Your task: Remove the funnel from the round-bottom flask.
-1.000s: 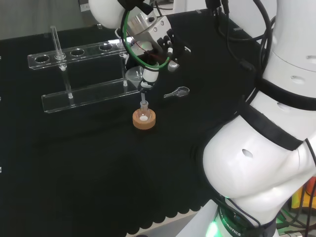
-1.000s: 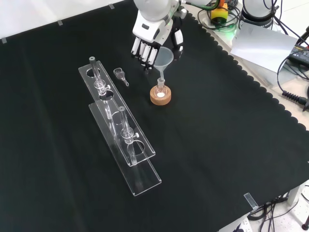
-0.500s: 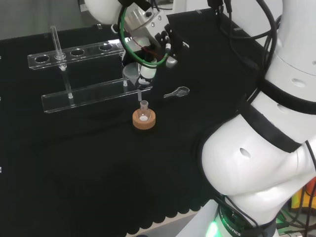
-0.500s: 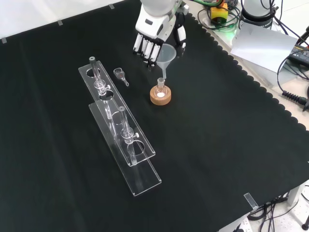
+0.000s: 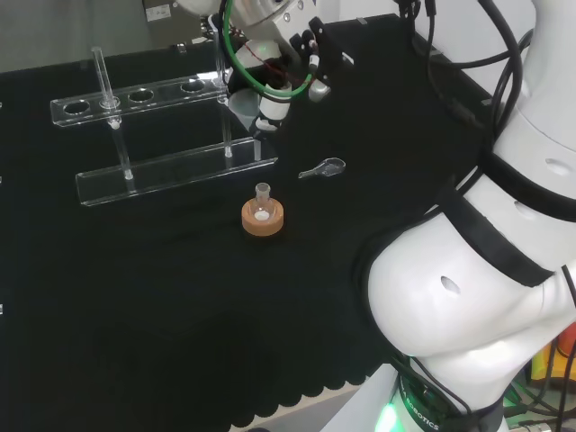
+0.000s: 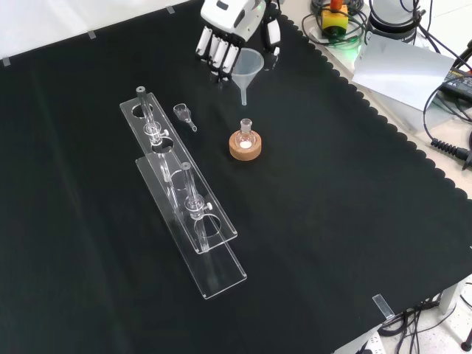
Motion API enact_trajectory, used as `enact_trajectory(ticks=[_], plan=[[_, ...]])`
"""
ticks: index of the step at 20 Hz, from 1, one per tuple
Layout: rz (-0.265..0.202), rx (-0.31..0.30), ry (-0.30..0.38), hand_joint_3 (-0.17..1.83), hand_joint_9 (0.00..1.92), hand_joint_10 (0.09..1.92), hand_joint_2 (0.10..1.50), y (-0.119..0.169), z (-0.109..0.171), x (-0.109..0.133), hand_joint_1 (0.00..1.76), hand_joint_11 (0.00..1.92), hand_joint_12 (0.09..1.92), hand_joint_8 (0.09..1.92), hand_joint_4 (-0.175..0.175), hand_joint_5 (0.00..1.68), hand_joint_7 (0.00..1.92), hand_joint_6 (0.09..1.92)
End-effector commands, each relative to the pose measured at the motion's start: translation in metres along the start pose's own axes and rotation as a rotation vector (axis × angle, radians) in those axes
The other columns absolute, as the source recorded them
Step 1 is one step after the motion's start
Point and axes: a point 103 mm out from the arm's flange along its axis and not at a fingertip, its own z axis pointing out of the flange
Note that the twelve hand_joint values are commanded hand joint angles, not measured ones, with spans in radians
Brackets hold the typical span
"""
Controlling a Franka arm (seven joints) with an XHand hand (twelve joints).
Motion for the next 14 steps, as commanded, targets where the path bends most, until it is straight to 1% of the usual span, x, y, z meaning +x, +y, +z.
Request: enact_trajectory(ticks=[1,3,6,8,11,14], plan=[[0.027,-0.005,-0.001,0.64,0.87,0.44,0.68,-0.003,-0.009,-0.011,0.80,0.41,1.33,0.59,0.005,0.72,0.64,0.58],[0.031,-0.011,0.000,0.64,0.87,0.44,0.68,-0.003,-0.008,-0.013,0.80,0.42,1.33,0.59,0.004,0.72,0.65,0.59],[0.039,-0.004,0.000,0.64,0.88,0.44,0.68,-0.002,-0.008,-0.015,0.80,0.45,1.32,0.59,0.003,0.72,0.65,0.60],[0.042,0.004,0.008,0.64,0.88,0.44,0.68,0.001,-0.011,-0.020,0.80,0.46,1.31,0.59,0.003,0.72,0.65,0.60],[0.052,-0.003,0.013,0.64,0.89,0.44,0.68,0.002,-0.012,-0.031,0.80,0.47,1.31,0.59,0.002,0.72,0.65,0.61],[0.064,-0.008,0.011,0.64,0.89,0.44,0.69,0.002,-0.011,-0.037,0.81,0.47,1.31,0.59,0.002,0.72,0.65,0.61]])
